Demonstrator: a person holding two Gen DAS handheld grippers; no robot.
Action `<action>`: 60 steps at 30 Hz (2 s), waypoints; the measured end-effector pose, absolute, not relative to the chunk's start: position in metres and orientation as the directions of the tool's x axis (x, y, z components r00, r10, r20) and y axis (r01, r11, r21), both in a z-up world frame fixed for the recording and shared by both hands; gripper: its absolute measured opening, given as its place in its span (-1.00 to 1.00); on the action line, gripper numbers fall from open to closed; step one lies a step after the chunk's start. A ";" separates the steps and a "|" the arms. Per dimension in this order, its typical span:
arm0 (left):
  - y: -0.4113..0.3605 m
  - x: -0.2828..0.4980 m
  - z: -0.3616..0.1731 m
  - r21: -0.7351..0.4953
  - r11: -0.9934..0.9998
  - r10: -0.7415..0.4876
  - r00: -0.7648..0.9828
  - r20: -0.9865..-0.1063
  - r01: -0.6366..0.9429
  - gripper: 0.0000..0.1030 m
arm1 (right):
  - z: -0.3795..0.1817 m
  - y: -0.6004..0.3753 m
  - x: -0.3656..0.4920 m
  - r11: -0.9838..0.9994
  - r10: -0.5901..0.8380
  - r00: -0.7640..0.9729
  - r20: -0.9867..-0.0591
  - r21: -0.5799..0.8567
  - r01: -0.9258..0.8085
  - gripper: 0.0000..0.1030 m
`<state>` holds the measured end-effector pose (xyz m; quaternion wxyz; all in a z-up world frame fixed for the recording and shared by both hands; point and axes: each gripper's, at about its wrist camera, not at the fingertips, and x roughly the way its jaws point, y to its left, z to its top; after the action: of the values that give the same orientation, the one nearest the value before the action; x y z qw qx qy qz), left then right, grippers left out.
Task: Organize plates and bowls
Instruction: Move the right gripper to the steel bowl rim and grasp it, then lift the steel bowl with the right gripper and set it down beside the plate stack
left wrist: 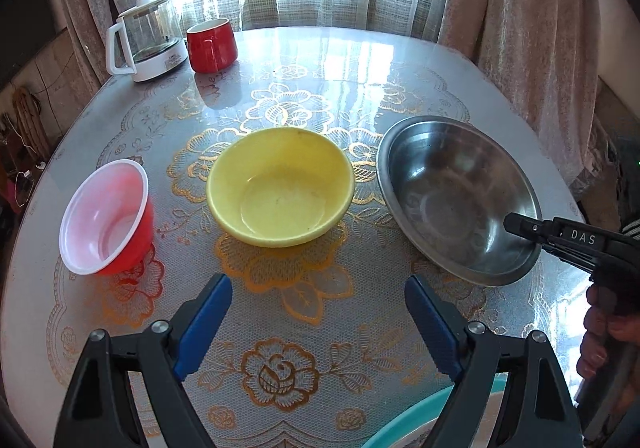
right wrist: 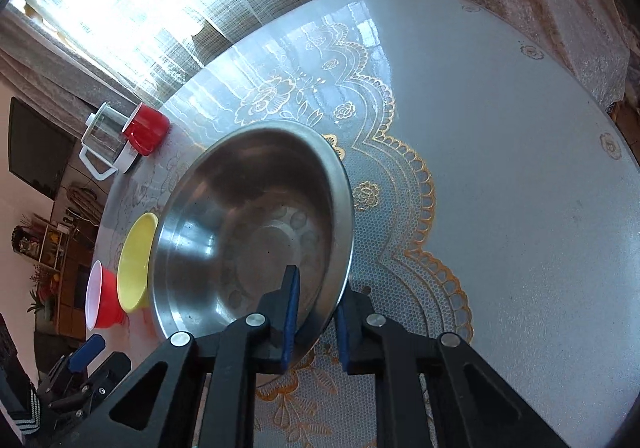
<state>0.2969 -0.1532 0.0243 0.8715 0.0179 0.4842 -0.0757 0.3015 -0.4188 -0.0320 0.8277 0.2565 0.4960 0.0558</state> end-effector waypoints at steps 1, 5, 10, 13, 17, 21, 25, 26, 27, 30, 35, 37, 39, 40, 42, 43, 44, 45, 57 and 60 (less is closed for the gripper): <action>-0.156 0.298 0.025 -0.041 0.987 -0.116 0.520 -0.846 0.152 0.72 | -0.032 -0.420 0.298 0.863 0.345 0.501 -0.794 0.478 0.163 -0.69; -0.171 0.307 0.025 -0.032 0.988 -0.109 0.523 -0.845 0.153 0.72 | -0.031 -0.424 0.286 0.860 0.352 0.498 -0.793 0.484 0.162 -0.69; -0.191 0.322 0.015 -0.008 0.983 -0.101 0.499 -0.860 0.186 0.70 | -0.031 -0.430 0.271 0.861 0.358 0.495 -0.792 0.486 0.154 -0.69; -0.202 0.329 0.007 -0.013 0.978 -0.110 0.463 -0.880 0.208 0.65 | -0.031 -0.432 0.263 0.861 0.363 0.494 -0.790 0.487 0.145 -0.68; -0.214 0.332 0.000 0.004 0.972 -0.104 0.444 -0.890 0.236 0.61 | -0.031 -0.433 0.262 0.858 0.366 0.492 -0.790 0.491 0.149 -0.67; -0.222 0.337 -0.008 0.032 0.965 -0.085 0.425 -0.901 0.262 0.22 | -0.031 -0.432 0.262 0.862 0.364 0.496 -0.789 0.487 0.142 -0.67; -0.227 0.337 -0.013 -0.006 0.958 -0.123 0.392 -0.912 0.286 -0.12 | -0.031 -0.431 0.262 0.859 0.368 0.497 -0.786 0.492 0.142 -0.67; -0.228 0.336 -0.013 -0.006 0.955 -0.129 0.396 -0.909 0.296 -0.24 | -0.031 -0.431 0.262 0.861 0.365 0.499 -0.787 0.488 0.140 -0.67; -0.230 0.335 -0.012 0.001 0.952 -0.129 0.403 -0.906 0.307 -0.37 | -0.030 -0.430 0.262 0.864 0.360 0.501 -0.787 0.484 0.138 -0.67; -0.240 0.327 -0.009 0.055 0.939 -0.103 0.431 -0.897 0.339 -0.52 | -0.030 -0.429 0.258 0.862 0.359 0.501 -0.787 0.486 0.146 -0.67; -0.236 0.320 -0.009 0.040 0.937 -0.122 0.431 -0.894 0.348 -0.54 | -0.029 -0.429 0.251 0.859 0.351 0.503 -0.790 0.485 0.163 -0.67; -0.234 0.317 -0.009 0.052 0.935 -0.116 0.441 -0.890 0.350 -0.53 | -0.028 -0.428 0.249 0.858 0.350 0.502 -0.791 0.485 0.167 -0.67; -0.233 0.315 -0.009 0.053 0.936 -0.115 0.442 -0.890 0.349 -0.53 | -0.029 -0.427 0.246 0.856 0.351 0.502 -0.791 0.488 0.170 -0.67; -0.232 0.314 -0.009 0.052 0.936 -0.115 0.441 -0.890 0.349 -0.53 | -0.029 -0.426 0.245 0.856 0.351 0.502 -0.791 0.488 0.171 -0.67; -0.231 0.313 -0.008 0.053 0.936 -0.114 0.443 -0.889 0.347 -0.54 | -0.029 -0.425 0.243 0.855 0.350 0.502 -0.791 0.489 0.174 -0.67; -0.231 0.312 -0.008 0.054 0.937 -0.113 0.446 -0.888 0.345 -0.54 | -0.029 -0.425 0.242 0.854 0.351 0.502 -0.790 0.490 0.175 -0.67; -0.230 0.311 -0.006 0.056 0.938 -0.113 0.451 -0.885 0.343 -0.54 | -0.028 -0.424 0.243 0.854 0.351 0.503 -0.790 0.491 0.174 -0.67; -0.230 0.309 -0.006 0.058 0.937 -0.113 0.457 -0.882 0.343 -0.54 | -0.028 -0.423 0.242 0.854 0.351 0.505 -0.789 0.491 0.172 -0.67; -0.213 0.290 0.020 0.042 0.942 -0.146 0.520 -0.841 0.333 -0.54 | -0.001 -0.412 0.224 0.866 0.336 0.549 -0.766 0.480 0.139 -0.67; -0.203 0.281 0.030 0.035 0.943 -0.159 0.540 -0.826 0.331 -0.54 | 0.007 -0.406 0.217 0.867 0.333 0.562 -0.757 0.480 0.133 -0.67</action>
<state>0.2810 -0.2034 0.0297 0.8725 0.0936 0.4585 -0.1404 0.2166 -0.4061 0.0073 0.8473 0.2509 0.4644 0.0592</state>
